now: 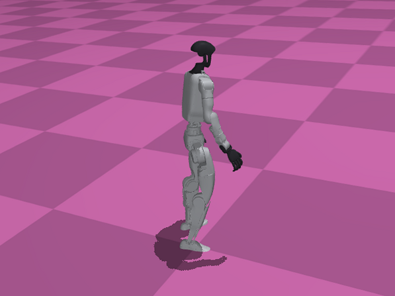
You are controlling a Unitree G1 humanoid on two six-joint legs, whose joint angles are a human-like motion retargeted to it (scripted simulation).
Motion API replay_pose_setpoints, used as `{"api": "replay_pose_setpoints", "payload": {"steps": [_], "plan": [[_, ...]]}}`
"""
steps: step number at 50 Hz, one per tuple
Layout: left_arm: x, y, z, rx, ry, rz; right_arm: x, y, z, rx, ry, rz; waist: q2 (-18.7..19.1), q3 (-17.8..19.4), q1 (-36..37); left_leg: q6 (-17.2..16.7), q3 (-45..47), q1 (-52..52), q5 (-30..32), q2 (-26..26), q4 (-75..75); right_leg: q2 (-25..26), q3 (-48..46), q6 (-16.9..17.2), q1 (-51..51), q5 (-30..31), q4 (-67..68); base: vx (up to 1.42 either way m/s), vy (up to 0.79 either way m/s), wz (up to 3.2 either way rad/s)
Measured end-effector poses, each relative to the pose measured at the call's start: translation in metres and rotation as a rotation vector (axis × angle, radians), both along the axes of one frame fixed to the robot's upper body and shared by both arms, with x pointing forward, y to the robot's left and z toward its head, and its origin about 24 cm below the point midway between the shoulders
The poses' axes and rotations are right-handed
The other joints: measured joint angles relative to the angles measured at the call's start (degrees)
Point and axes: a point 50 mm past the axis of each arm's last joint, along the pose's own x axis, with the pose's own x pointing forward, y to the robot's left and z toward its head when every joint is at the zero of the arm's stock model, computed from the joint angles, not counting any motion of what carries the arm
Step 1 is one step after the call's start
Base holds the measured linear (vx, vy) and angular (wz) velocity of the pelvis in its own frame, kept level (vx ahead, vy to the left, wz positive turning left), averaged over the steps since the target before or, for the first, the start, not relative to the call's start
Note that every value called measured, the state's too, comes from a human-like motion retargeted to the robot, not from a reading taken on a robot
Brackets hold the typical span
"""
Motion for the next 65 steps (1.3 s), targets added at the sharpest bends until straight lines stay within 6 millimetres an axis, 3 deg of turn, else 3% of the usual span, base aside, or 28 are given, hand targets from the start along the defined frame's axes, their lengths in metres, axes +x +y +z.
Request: {"api": "replay_pose_setpoints", "payload": {"steps": [7,13,17,25,32,35,40,45,50,54,57,60,65], "plan": [[0.002,0.007,0.004,0.038,-0.032,-0.027,0.004,0.005,0.002,-0.014,-0.023,0.038,1.5,0.5,-0.4,0.4,-8.3,-0.3,-0.4,0.2,2.4,1.1,9.6,-1.6,-4.7,-4.0,9.3,0.07,0.02,1.05],[0.008,0.004,0.006,0.025,-0.076,-0.016,0.012,0.009,0.006,-0.017,-0.043,0.066,1.1,0.8,-2.2,1.7,-16.9,-0.5,0.3,-2.0,2.4,4.7,25.7,0.0,-4.7,-3.5,2.6,0.06,-0.07,1.30],[0.014,-0.001,0.007,0.020,-0.100,-0.033,0.015,0.012,0.006,-0.016,-0.044,0.082,-0.1,0.9,-2.2,2.1,-22.1,-0.6,1.4,-4.3,1.2,5.8,35.5,1.9,-3.6,0.3,-2.7,0.04,-0.14,1.25],[0.037,-0.018,0.012,0.007,-0.164,-0.117,0.012,0.007,0.004,-0.033,-0.004,0.126,-0.1,1.1,3.6,1.7,-28.3,-2.8,4.5,-5.8,-2.4,2.7,26.0,4.1,-1.4,3.9,-8.8,-0.03,-0.17,1.05],[0.046,-0.026,0.014,0.005,-0.159,-0.179,0.017,-0.008,0.007,-0.101,0.041,0.142,-0.9,1.8,5.3,4.5,-6.6,-6.1,-0.7,-5.0,2.7,-0.7,15.1,5.8,-2.2,4.0,-8.3,-0.06,-0.11,1.50],[0.040,-0.023,0.012,0.014,-0.124,-0.185,0.016,-0.013,0.007,-0.116,0.052,0.124,-1.5,1.2,4.9,5.1,4.1,-5.9,-2.7,-4.5,5.2,-2.3,10.0,5.9,-2.2,3.8,-8.4,-0.04,-0.04,1.63],[0.034,-0.013,0.010,0.024,-0.073,-0.159,0.025,-0.015,0.013,-0.104,0.022,0.086,-1.7,-0.1,4.0,3.5,13.8,-5.3,-6.0,-2.7,8.1,-2.9,1.9,6.0,-2.1,3.2,-8.7,-0.02,0.02,1.48],[0.026,-0.009,0.006,0.014,-0.027,-0.130,0.031,-0.014,0.017,-0.096,-0.010,0.093,-0.4,-1.6,3.0,1.2,17.6,-3.7,-3.5,0.2,5.5,-1.5,-6.0,5.9,-0.8,2.8,-9.3,0.01,0.08,1.33],[0.023,-0.012,0.003,0.000,0.004,-0.140,0.037,-0.012,0.020,-0.095,-0.031,0.112,1.1,-1.2,2.4,0.7,11.4,-3.0,-1.4,0.7,2.2,-0.8,-12.3,4.3,1.9,3.2,-8.2,0.02,0.14,1.21],[0.027,-0.014,0.005,0.006,-0.007,-0.164,0.043,-0.009,0.024,-0.083,-0.059,0.119,3.3,0.6,2.0,0.9,5.7,-1.7,-1.5,2.1,2.0,-2.3,-13.6,-1.5,1.2,2.6,2.0,0.05,0.15,1.16],[0.032,-0.014,0.006,0.017,-0.024,-0.183,0.046,-0.005,0.025,-0.076,-0.077,0.132,4.2,1.7,1.5,0.8,1.8,-0.9,-1.7,2.6,2.7,-3.6,-7.8,-4.5,-2.4,0.0,12.8,0.07,0.11,1.21],[0.034,-0.014,0.008,0.026,-0.039,-0.194,0.047,-0.001,0.025,-0.074,-0.087,0.146,4.4,2.5,0.6,0.8,-2.6,-0.4,-1.7,2.0,3.3,-2.9,0.6,-4.9,-6.1,-2.9,19.2,0.08,0.06,1.32],[0.041,-0.015,0.010,0.023,-0.069,-0.195,0.049,0.001,0.026,-0.079,-0.091,0.158,4.8,3.3,-1.3,1.5,-10.2,0.0,-1.0,1.0,3.6,0.7,10.4,-4.9,-7.6,-3.1,15.6,0.10,0.00,1.38]]}}
